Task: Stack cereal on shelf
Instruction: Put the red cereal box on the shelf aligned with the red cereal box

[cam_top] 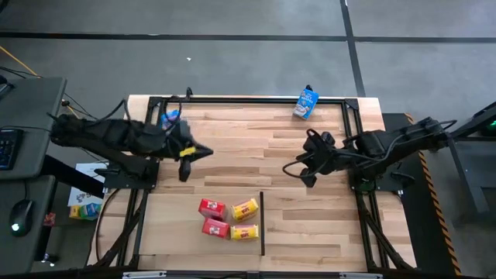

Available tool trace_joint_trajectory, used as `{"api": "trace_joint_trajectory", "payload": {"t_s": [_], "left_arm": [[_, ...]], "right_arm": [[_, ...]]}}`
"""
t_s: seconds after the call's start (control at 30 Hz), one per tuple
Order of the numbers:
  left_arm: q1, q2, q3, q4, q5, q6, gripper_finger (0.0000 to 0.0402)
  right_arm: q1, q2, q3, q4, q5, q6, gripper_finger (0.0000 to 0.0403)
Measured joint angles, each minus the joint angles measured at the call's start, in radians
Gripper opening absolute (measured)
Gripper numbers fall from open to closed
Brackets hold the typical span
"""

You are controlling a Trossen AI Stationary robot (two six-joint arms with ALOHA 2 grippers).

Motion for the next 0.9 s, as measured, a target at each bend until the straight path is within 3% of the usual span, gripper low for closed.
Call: {"api": "trace_joint_trajectory", "payload": {"t_s": [0.13,0.3,0.5,0.6,0.8,0.9], "left_arm": [[-0.036,-0.129,-0.121,0.015,0.029,-0.120,0.0000],[-0.110,-0.172,-0.143,-0.089,0.177,-0.252,0.0000],[-0.224,-0.034,-0.146,-0.262,0.253,-0.321,0.0000],[-0.253,0.028,-0.144,-0.233,0.254,-0.320,0.0000],[-0.290,0.107,-0.144,-0.191,0.370,-0.293,0.0000],[-0.297,0.124,-0.144,-0.184,0.336,-0.271,0.0000]], "right_arm": [[0.000,-0.022,-0.031,0.007,-0.002,0.033,0.0000],[0.000,-0.022,-0.033,0.022,-0.002,0.033,0.0000],[0.000,-0.022,-0.033,0.030,0.004,0.034,0.0000],[0.000,-0.022,-0.033,0.030,0.008,0.034,0.0000],[0.000,-0.021,-0.033,0.030,0.031,0.031,0.0000],[0.000,-0.021,-0.033,0.030,0.040,0.031,0.0000]]}}
